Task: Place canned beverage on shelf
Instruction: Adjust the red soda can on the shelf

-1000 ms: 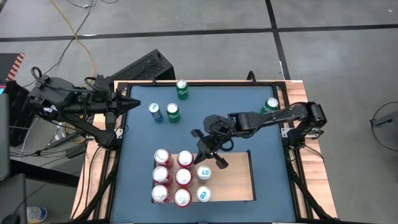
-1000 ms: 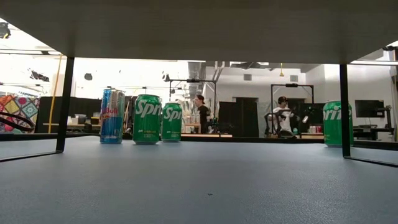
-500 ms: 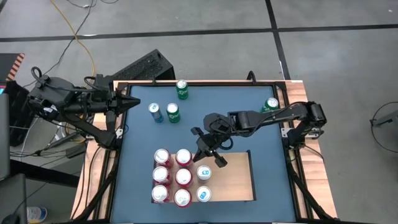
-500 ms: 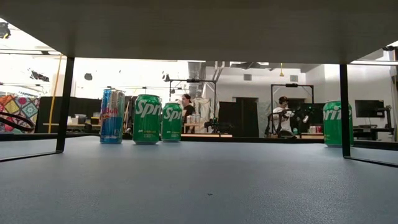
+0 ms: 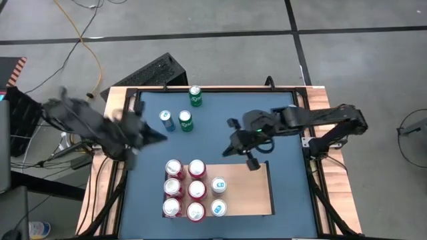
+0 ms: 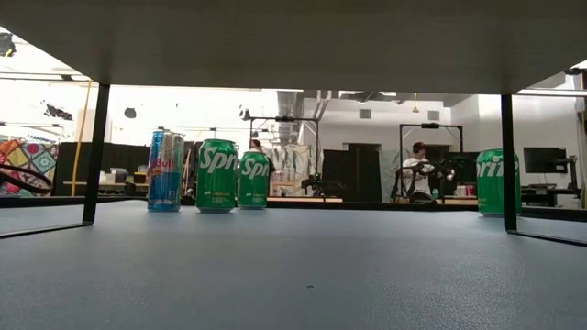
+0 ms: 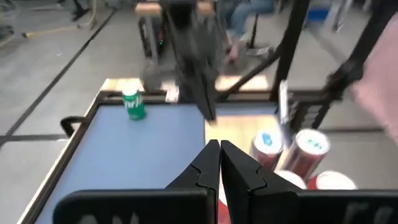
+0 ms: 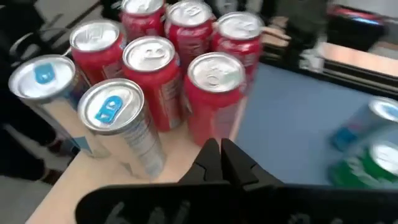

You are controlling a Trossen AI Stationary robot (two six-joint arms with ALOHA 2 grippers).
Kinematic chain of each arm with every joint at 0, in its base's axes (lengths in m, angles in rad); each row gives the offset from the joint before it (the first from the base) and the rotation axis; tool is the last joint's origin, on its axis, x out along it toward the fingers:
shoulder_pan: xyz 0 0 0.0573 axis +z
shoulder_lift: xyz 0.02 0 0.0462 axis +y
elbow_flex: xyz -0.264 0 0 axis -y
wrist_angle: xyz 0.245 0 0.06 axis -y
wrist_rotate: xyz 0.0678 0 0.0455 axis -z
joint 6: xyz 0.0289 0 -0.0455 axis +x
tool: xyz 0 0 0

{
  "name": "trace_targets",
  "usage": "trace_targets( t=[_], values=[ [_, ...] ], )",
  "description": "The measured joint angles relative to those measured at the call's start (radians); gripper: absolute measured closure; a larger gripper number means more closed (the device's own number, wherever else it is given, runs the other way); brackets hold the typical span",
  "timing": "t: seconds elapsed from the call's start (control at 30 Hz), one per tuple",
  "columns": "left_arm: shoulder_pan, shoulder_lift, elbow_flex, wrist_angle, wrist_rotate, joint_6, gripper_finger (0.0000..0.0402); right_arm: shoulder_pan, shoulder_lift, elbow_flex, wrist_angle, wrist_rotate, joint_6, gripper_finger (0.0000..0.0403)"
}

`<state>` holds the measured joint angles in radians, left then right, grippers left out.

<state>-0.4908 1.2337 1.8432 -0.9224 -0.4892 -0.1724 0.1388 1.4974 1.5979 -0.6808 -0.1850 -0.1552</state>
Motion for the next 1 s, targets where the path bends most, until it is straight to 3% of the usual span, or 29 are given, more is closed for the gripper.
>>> trace_targets(
  t=[0.27,0.4,0.6,0.77,1.0],
  values=[
    [-0.287,0.235,0.058,-0.032,-0.431,-0.032,0.0401,0.069,-0.170,0.007,-0.135,0.257,0.127,0.0403],
    [-0.359,0.353,0.108,-0.032,-0.544,-0.074,0.0401,0.115,-0.227,0.007,-0.156,0.392,0.165,0.0403],
    [-0.417,0.456,0.240,-0.068,-0.463,-0.147,0.0401,0.149,-0.253,0.006,-0.148,0.521,0.185,0.0403],
    [-0.464,0.511,0.330,-0.065,-0.393,-0.221,0.0401,0.155,-0.248,0.006,-0.156,0.525,0.265,0.0403],
    [-0.480,0.603,0.341,-0.052,-0.328,-0.343,0.0401,0.202,-0.220,0.004,-0.168,0.528,0.279,0.0403]
  ],
)
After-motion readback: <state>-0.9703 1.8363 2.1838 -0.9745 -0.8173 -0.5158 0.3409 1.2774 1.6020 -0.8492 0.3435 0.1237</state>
